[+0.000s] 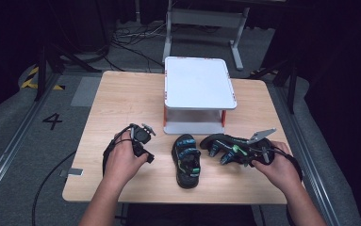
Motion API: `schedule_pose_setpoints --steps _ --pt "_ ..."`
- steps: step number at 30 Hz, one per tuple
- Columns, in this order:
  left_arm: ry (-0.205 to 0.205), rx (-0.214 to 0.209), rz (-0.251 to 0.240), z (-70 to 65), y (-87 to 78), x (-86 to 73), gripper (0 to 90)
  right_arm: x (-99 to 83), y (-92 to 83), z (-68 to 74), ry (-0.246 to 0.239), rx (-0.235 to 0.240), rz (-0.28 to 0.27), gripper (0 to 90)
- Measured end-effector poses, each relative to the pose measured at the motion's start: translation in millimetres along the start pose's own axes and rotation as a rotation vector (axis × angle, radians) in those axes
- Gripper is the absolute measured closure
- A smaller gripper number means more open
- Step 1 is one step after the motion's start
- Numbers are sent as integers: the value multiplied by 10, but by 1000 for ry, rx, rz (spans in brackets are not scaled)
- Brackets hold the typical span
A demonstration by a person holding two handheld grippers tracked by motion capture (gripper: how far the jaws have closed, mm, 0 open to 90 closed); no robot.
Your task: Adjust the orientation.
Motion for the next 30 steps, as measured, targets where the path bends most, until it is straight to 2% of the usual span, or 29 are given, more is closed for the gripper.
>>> schedule_pose_setpoints --steps 3,6,8,10,13,15,18,21,24,30 --pt "11 2 4 -7 -4 28 262 45 -144 90 12 45 -38 672" --pt "15 2 1 -14 -14 61 262 56 -291 161 30 76 -42 673" --pt "19 -1 1 -20 -13 81 262 50 -413 210 58 116 -48 673" --pt "26 -5 1 -31 -4 106 262 9 -474 248 84 136 -10 672" --pt "33 -11 5 -53 13 133 262 -55 -472 279 157 173 40 664" --pt "33 -16 8 -65 27 145 262 -67 -438 212 197 151 32 657" --pt "38 -17 10 -73 38 153 262 -62 -354 64 225 88 -2 657" --pt "32 -18 11 -70 33 142 262 -72 -247 -65 249 57 -24 661" --pt "25 -13 7 -62 20 127 262 -54 -138 -192 253 12 -33 664" --pt "10 -10 5 -47 6 83 262 15 -4 -312 242 -32 -13 662"
Point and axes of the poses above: each handheld gripper's, and its own axes: y roughly forward along the jaws, x roughly out of its top, z roughly to its left, the point moved 6 cm from there along y, roughly forward along the jaws, and after that the axes turned 5 degrees about -x, right-handed, at the moved point
